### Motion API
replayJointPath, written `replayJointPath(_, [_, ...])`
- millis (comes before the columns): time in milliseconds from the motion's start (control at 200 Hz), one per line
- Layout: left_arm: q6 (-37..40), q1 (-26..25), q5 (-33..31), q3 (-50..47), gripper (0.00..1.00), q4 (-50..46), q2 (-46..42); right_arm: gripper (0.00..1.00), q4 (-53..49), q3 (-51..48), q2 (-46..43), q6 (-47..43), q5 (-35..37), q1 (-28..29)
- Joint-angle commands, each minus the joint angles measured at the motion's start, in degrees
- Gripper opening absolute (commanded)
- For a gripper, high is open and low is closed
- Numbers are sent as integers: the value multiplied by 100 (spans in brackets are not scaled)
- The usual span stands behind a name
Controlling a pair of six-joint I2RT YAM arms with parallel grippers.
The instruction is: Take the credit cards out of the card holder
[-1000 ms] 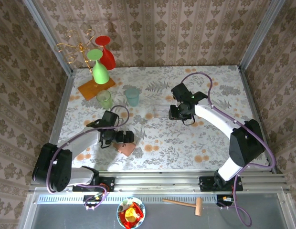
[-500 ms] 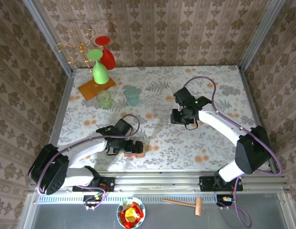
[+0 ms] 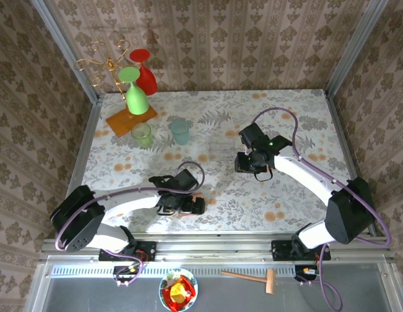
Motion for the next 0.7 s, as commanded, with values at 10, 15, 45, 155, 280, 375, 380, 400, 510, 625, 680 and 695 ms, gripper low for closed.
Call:
replayJointPath(10, [-174,-341,934,353,100,1180,595,34,-131,-62,-231,100,115,46])
replayJointPath(15, [-174,-349,935,370,100,1180,621,34,-128,-67,-232,104,115,46])
replayJointPath(45, [-156,-394,936,462,100,1158,708,34,-140,-77,-250,105,129,48])
replayJointPath(155, [-187,-446,807,589,100,1085,830,34,-173,-120,-289,92,168,46])
replayJointPath(280, [-243,-390,490,576,100,820,662,34,-204,-165,-322,91,209,50])
replayJointPath(375, [-244,-341,459,545,100,679,441,34,-222,-171,-331,83,235,47])
replayJointPath(380, [-244,-336,456,540,100,661,433,34,-222,-170,-335,83,237,46])
replayJointPath(400, [-240,-337,438,545,100,604,388,34,-226,-169,-339,78,239,46])
replayJointPath(510, [-225,-332,403,502,100,424,195,34,-228,-150,-325,79,246,46])
replayJointPath(625, [-235,-336,552,423,100,531,192,34,-224,-128,-304,88,219,46])
replayJointPath(680, [-244,-333,679,406,100,691,267,34,-236,-134,-312,100,210,49])
replayJointPath(695, [-258,-332,719,405,100,735,297,34,-231,-142,-317,104,212,50])
